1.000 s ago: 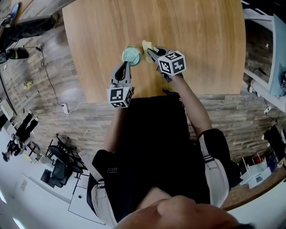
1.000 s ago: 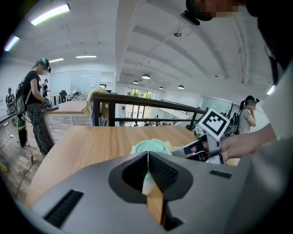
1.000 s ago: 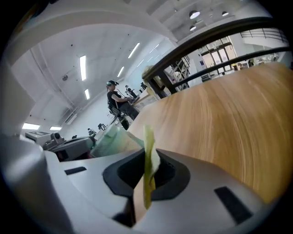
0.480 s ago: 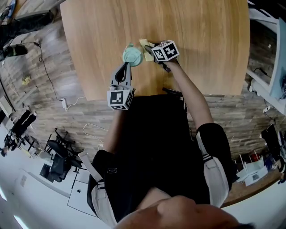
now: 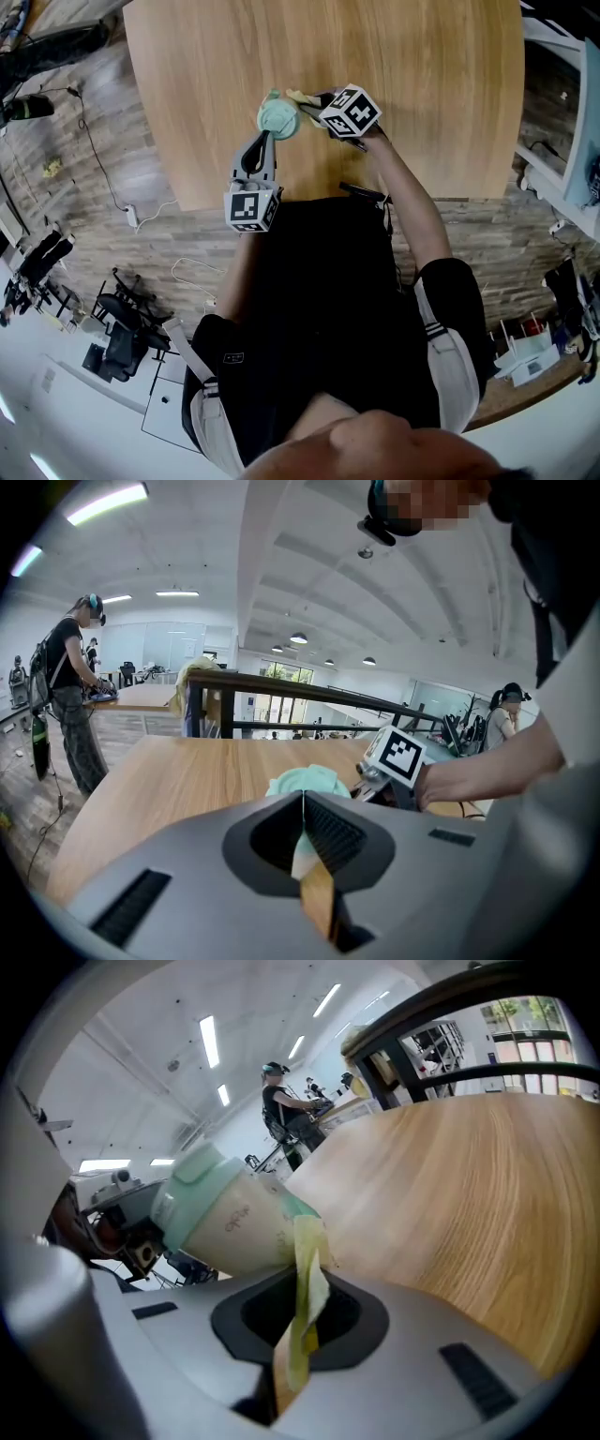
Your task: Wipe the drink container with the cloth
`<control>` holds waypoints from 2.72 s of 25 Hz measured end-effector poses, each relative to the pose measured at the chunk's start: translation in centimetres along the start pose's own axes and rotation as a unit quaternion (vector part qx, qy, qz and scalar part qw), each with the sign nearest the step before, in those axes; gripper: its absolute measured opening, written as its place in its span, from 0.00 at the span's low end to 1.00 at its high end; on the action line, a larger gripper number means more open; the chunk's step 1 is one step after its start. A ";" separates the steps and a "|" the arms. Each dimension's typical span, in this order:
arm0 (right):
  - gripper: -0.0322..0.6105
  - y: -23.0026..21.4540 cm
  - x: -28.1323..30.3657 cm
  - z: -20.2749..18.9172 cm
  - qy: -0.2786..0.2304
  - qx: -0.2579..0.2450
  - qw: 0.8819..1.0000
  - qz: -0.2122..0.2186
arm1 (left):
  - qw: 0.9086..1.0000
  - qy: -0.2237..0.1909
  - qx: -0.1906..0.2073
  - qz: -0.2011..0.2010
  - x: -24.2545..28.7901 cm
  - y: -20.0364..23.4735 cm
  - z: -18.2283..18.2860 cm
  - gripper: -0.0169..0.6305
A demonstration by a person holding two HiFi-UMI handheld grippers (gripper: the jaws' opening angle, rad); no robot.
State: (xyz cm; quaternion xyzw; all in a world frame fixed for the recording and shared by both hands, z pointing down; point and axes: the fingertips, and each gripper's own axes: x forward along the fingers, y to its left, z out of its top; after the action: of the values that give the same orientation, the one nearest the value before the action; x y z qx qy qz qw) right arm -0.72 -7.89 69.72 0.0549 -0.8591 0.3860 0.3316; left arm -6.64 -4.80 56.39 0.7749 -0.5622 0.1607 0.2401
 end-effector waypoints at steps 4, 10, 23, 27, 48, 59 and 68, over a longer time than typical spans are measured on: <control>0.12 2.6 -2.2 1.5 -0.001 -0.053 0.998 0.029 | 1.000 0.000 -0.002 -0.003 -0.1 0.0 0.1 0.06; 0.11 4.4 -4.4 2.7 0.023 -0.139 0.989 0.040 | 1.000 -0.001 -0.005 -0.004 0.2 -0.1 -0.2 0.06; 0.12 0.6 0.8 -1.3 0.142 -0.185 0.971 0.052 | 1.000 -0.001 -0.010 0.000 0.3 0.3 -0.4 0.06; 0.12 -0.3 2.1 -2.0 0.165 -0.194 0.965 0.066 | 1.000 -0.003 -0.010 -0.001 0.1 0.2 -0.3 0.06; 0.12 2.5 -0.4 2.4 0.226 -0.348 0.896 0.156 | 1.000 0.007 -0.030 -0.001 -0.5 0.6 -1.0 0.06; 0.12 3.0 -1.0 3.8 0.249 -0.397 0.865 0.180 | 1.000 0.003 -0.013 -0.013 0.1 0.4 -0.5 0.06; 0.12 0.3 2.6 -0.7 0.270 -0.378 0.875 0.138 | 0.999 0.020 -0.014 -0.026 -0.1 0.7 -1.2 0.06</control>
State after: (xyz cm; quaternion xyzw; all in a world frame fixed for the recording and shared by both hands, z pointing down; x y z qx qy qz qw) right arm -2.48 -6.79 71.46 -0.3006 -0.8152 0.0736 0.4896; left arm -7.28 -4.22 57.48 0.7825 -0.5391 0.1615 0.2665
